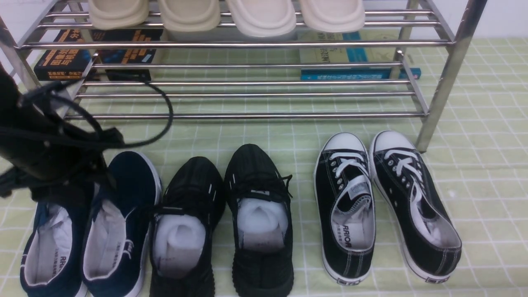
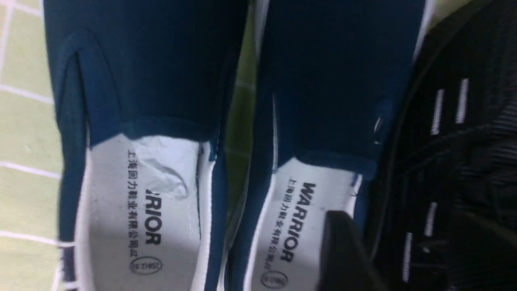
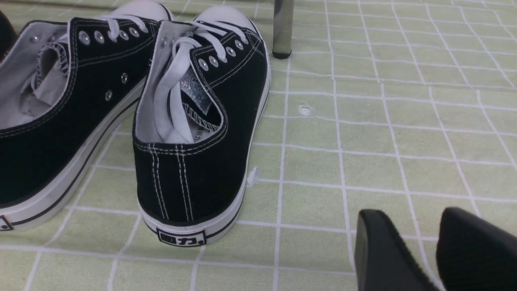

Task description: Take the shoes off the shelf with your hand from the green coffee tablecloth.

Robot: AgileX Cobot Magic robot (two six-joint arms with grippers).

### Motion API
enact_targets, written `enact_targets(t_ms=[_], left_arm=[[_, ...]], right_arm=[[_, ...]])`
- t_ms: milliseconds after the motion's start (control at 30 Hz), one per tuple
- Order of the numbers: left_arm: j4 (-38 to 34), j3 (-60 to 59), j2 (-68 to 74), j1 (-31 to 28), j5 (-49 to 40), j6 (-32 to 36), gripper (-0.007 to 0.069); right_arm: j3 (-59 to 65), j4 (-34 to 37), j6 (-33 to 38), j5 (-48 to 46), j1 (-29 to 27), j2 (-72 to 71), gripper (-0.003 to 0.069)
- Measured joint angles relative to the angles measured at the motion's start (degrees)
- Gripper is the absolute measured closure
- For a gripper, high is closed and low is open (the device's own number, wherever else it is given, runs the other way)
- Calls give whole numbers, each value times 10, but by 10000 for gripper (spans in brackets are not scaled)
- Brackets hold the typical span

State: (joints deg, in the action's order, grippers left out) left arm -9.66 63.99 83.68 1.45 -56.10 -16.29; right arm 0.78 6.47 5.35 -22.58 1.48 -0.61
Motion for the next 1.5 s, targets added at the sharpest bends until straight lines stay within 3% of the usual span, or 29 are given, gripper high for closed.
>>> enact_targets(t_ms=[67,167,367,467,667,800,967,1233,1500], left_arm=[[22,50,-18,0,-49,0,204],[51,88,-39,0,-91,5,242],[90,116,-162,0,-145,77,564],[87,80,-227,0,-146,103,618],[49,-76,-397,0,-86,125,624],[-27,-265,-544,0,107,129,624],[-77,-395,-649,0,247,129,624],[-81,-490,-711,0,289,129,617],[-8,-527,-711,0,295,129,607]], right_arm=[[0,0,0,0,0,0,421],[0,0,0,0,0,0,421],[0,0,0,0,0,0,421],[0,0,0,0,0,0,421],[0,0,0,0,0,0,421],[0,0,0,0,0,0,421],[0,0,0,0,0,0,421],[0,0,0,0,0,0,421],[0,0,0,0,0,0,421]])
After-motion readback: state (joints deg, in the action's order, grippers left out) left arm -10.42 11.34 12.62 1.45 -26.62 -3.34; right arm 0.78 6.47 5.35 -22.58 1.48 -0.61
